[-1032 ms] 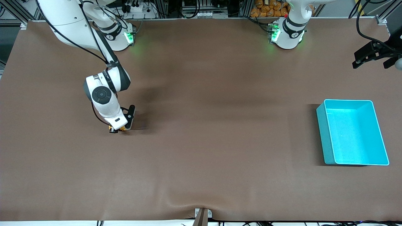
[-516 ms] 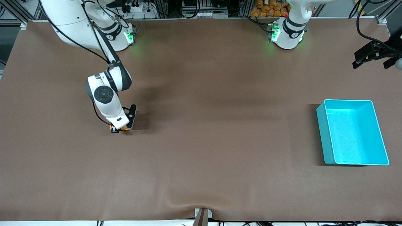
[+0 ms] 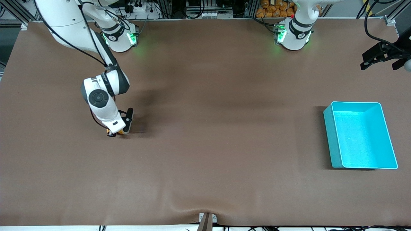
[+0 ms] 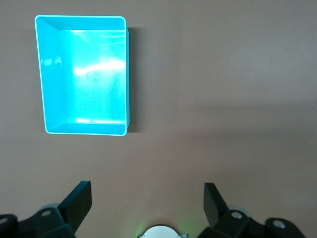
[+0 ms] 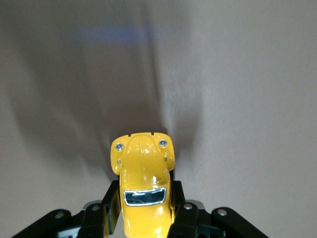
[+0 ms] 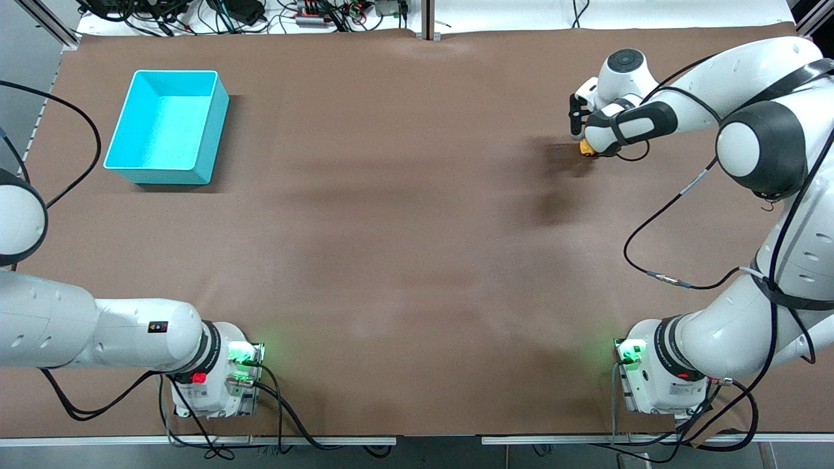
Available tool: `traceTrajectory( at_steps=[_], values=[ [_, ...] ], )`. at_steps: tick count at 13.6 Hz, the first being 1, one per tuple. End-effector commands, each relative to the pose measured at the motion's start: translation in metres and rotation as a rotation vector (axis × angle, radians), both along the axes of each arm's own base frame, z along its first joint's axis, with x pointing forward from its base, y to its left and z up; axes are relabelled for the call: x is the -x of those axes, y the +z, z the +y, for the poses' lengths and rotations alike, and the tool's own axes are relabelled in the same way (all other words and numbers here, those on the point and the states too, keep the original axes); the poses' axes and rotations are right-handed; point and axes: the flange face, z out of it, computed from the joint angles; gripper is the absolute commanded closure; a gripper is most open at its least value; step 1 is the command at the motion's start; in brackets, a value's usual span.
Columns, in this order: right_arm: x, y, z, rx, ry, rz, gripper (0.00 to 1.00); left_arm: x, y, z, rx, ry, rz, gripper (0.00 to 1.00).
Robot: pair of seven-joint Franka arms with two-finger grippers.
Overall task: Wind and store yellow beetle car
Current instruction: 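Lift the yellow car with the right gripper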
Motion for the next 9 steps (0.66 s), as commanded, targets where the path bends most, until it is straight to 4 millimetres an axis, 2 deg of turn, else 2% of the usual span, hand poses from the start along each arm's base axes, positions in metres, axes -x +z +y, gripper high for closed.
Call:
traceTrajectory(
  at_steps=[1, 5, 9],
  values=[
    [-0.004, -0.03, -0.042, -0.01, -0.001, 0.023, 1.0, 0.002, 0.003, 0.003, -0.023, -0.004, -0.002, 0.0],
    [-0.004, -0.037, -0.088, -0.007, 0.0, 0.049, 1.0, 0.001, 0.001, 0.007, -0.023, 0.003, 0.001, 0.0],
    [-0.001, -0.046, -0.103, 0.0, 0.002, 0.062, 1.0, 0.001, 0.001, 0.007, -0.023, 0.003, 0.001, 0.0]
  ],
)
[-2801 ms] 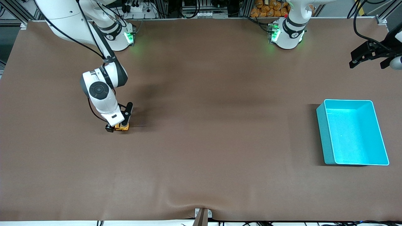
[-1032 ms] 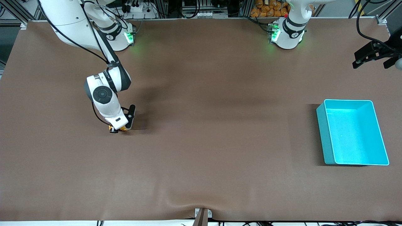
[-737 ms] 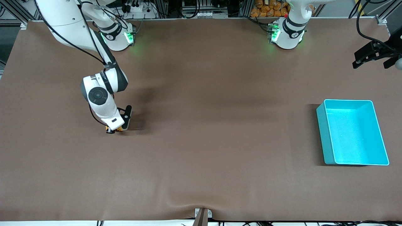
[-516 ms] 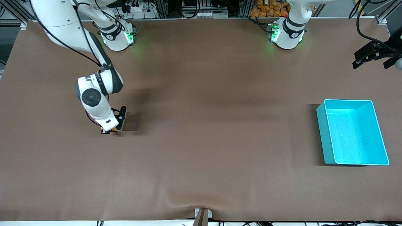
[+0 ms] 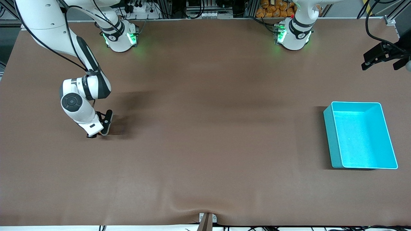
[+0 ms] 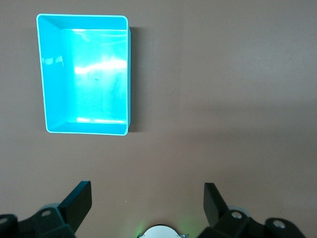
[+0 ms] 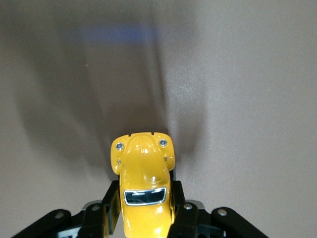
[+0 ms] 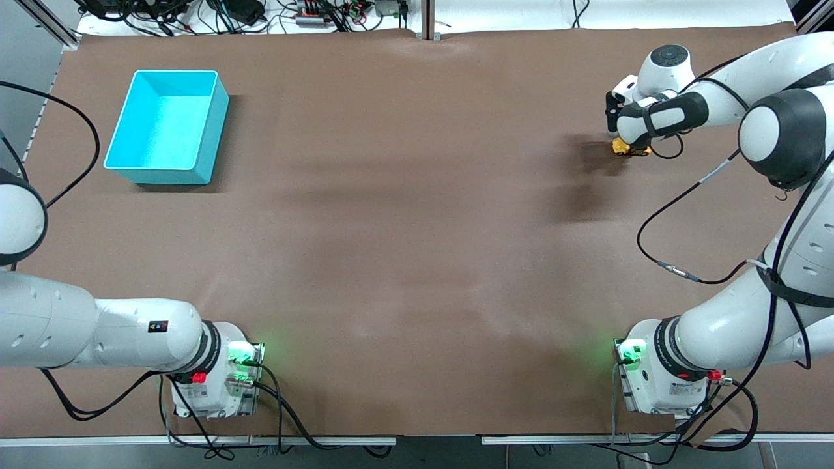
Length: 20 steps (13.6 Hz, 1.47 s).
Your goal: Wind and store yellow beetle car
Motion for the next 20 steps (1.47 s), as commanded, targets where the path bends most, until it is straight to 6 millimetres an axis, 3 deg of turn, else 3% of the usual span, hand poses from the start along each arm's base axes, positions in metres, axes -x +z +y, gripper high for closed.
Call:
traceTrajectory(
  at_steps=[1, 4, 5, 6, 7, 8, 9, 11, 13, 18, 20],
  values=[
    [0.005, -0.045, -0.022, -0.001, 0.019, 0.038, 1.0, 0.001, 0.002, 0.003, -0.023, -0.005, 0.0, 0.0],
    [0.005, -0.044, -0.041, 0.001, 0.018, 0.042, 1.0, 0.001, 0.002, 0.003, -0.023, -0.005, 0.0, 0.0],
    [0.004, -0.043, -0.044, 0.002, 0.013, 0.041, 0.95, 0.001, 0.002, 0.003, -0.023, -0.005, 0.0, 0.0],
    [0.003, -0.042, -0.05, 0.002, -0.001, 0.038, 0.78, 0.001, 0.002, 0.003, -0.023, -0.003, 0.0, 0.0],
    [-0.004, -0.036, -0.055, 0.002, -0.014, 0.022, 0.48, 0.001, 0.002, 0.004, -0.023, -0.002, 0.0, 0.0],
    [-0.012, -0.028, -0.057, 0.006, -0.024, 0.007, 0.11, 0.001, 0.002, 0.003, -0.023, -0.003, 0.0, 0.0],
    [-0.018, -0.019, -0.061, 0.01, -0.037, 0.008, 0.0, 0.001, 0.002, 0.004, -0.023, -0.002, 0.0, 0.0],
    [-0.032, 0.004, -0.071, 0.026, -0.066, 0.016, 0.0, 0.001, 0.002, 0.004, -0.023, -0.002, 0.0, 0.0],
    [-0.031, 0.021, -0.085, 0.025, -0.09, 0.006, 0.0, 0.001, 0.002, 0.005, -0.023, 0.0, 0.0, 0.0],
    [-0.027, 0.027, -0.106, 0.021, -0.099, 0.028, 0.0, 0.001, 0.001, 0.011, -0.023, 0.011, 0.002, 0.0],
    [-0.024, 0.045, -0.114, 0.01, -0.148, 0.045, 0.0, 0.001, 0.001, 0.011, -0.023, 0.012, 0.002, 0.0]
  ],
)
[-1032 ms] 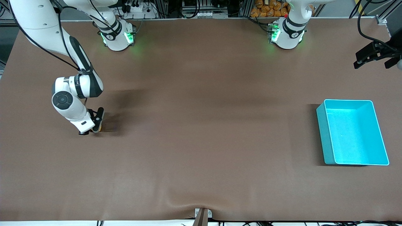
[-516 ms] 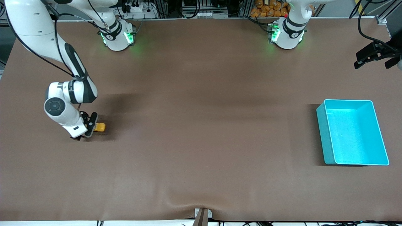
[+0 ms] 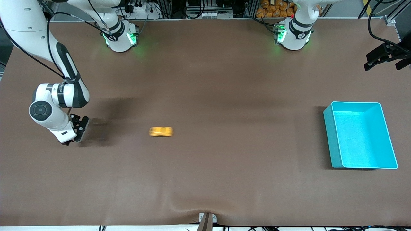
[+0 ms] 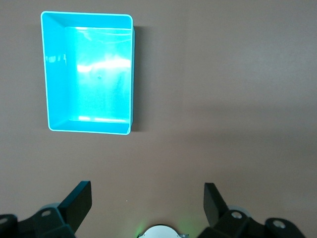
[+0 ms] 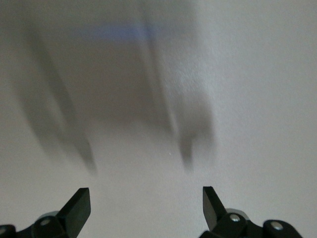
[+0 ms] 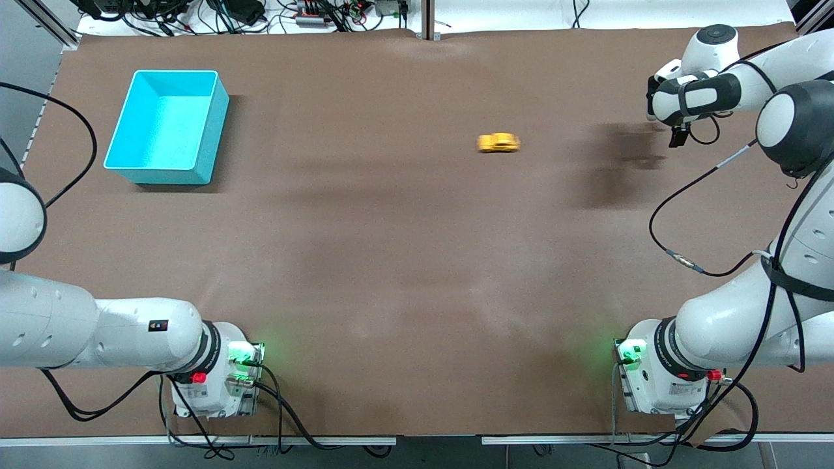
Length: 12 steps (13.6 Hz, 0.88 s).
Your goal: Wind and store yellow beetle car
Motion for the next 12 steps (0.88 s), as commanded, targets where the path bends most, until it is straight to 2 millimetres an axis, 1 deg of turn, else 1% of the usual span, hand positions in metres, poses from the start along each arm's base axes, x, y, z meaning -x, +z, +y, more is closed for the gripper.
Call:
traceTrajectory(
  at_steps=[1, 3, 5, 7, 8, 11, 12],
  values=[
    [0.004, 0.039, -0.01, -0.057, -0.083, 0.033, 0.0, 0.001, 0.002, 0.002, -0.023, -0.005, 0.001, 0.0],
    [-0.003, 0.076, -0.012, -0.095, -0.16, 0.097, 0.0, 0.001, 0.002, 0.002, -0.023, -0.005, 0.001, 0.0],
    [-0.017, 0.113, -0.019, -0.144, -0.183, 0.145, 0.0, 0.001, 0.0, 0.005, -0.023, -0.001, 0.004, 0.0],
    [-0.019, 0.138, -0.036, -0.175, -0.229, 0.179, 0.0, -0.001, -0.002, 0.007, -0.022, 0.004, 0.008, 0.0],
    [-0.022, 0.154, -0.044, -0.175, -0.245, 0.183, 0.0, -0.001, -0.002, 0.008, -0.022, 0.006, 0.008, 0.0],
    [-0.035, 0.216, -0.06, -0.184, -0.295, 0.153, 0.0, -0.001, -0.002, 0.008, -0.022, 0.006, 0.008, 0.0],
    [-0.037, 0.234, -0.062, -0.23, -0.326, 0.14, 0.0, -0.001, -0.002, 0.008, -0.022, 0.006, 0.008, 0.0]
  ],
)
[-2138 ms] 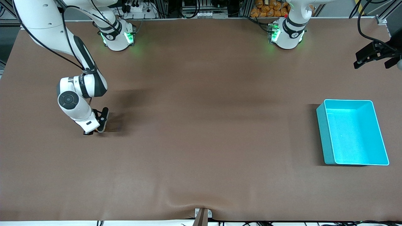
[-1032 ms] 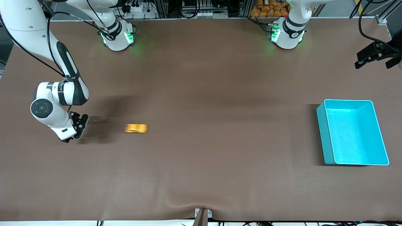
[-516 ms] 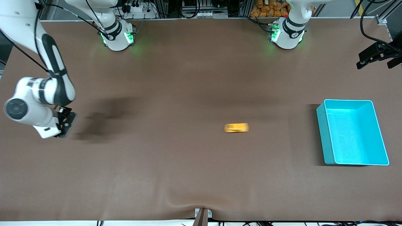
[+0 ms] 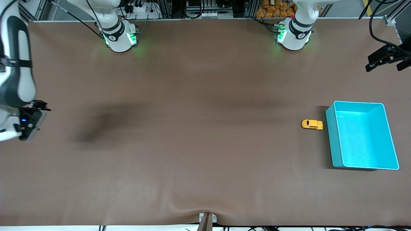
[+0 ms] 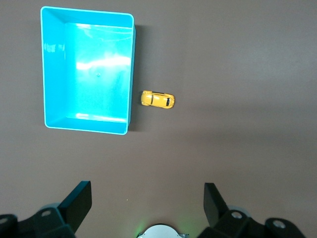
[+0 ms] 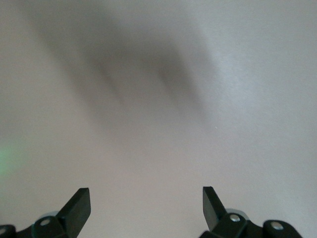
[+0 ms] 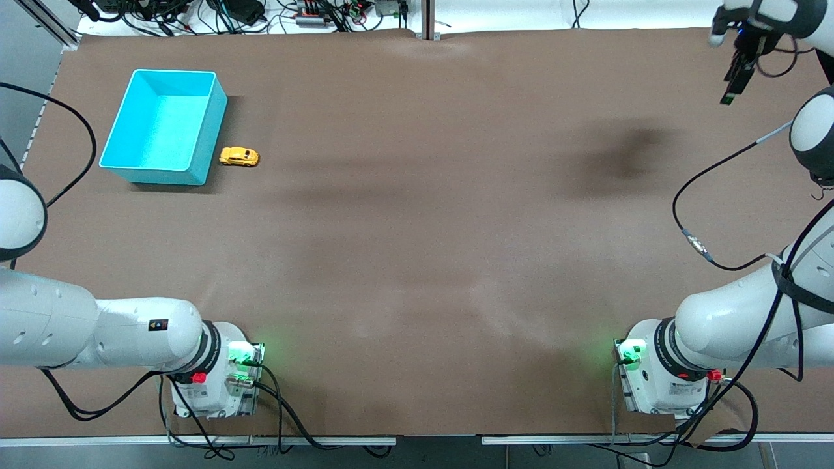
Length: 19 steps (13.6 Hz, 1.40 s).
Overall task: Wind and store yellow beetle car
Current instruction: 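Reach the left gripper to the car while the right gripper withdraws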
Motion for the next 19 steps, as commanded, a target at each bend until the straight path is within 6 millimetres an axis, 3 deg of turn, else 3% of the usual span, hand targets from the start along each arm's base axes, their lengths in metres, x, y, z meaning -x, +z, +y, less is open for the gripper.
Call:
traceTrajectory(
  at_steps=[1, 2, 4, 7, 11, 13, 15, 17, 19],
  values=[
    [-0.008, 0.045, -0.008, -0.091, -0.092, -0.028, 0.0, 0.001, 0.001, 0.002, -0.022, -0.006, 0.003, 0.0],
    [-0.008, 0.057, -0.005, -0.099, -0.157, -0.023, 0.0, 0.0, -0.001, 0.005, -0.022, 0.002, 0.006, 0.0],
    [-0.009, 0.077, 0.005, -0.085, -0.283, -0.027, 0.0, -0.016, -0.028, 0.02, -0.021, 0.04, 0.056, 0.0],
    [-0.011, 0.101, 0.015, -0.116, -0.372, -0.04, 0.0, -0.059, -0.12, 0.06, 0.0, 0.098, 0.203, 0.0],
    [-0.011, 0.14, 0.034, -0.07, -0.538, -0.046, 0.0, -0.107, -0.208, 0.063, 0.01, 0.113, 0.195, 0.0],
    [-0.009, 0.141, 0.035, -0.067, -0.544, -0.032, 0.0, -0.115, -0.22, 0.058, -0.014, 0.195, 0.17, 0.0],
    [-0.007, 0.156, 0.035, -0.043, -0.64, -0.06, 0.0, -0.117, -0.244, 0.053, -0.029, 0.279, 0.199, 0.0],
    [-0.006, 0.164, 0.036, -0.013, -0.795, -0.071, 0.0, -0.107, -0.269, 0.049, -0.03, 0.321, 0.229, 0.0],
    [-0.006, 0.173, 0.037, 0.006, -0.901, -0.094, 0.0, -0.093, -0.273, 0.051, -0.03, 0.336, 0.22, 0.0]
  ],
)
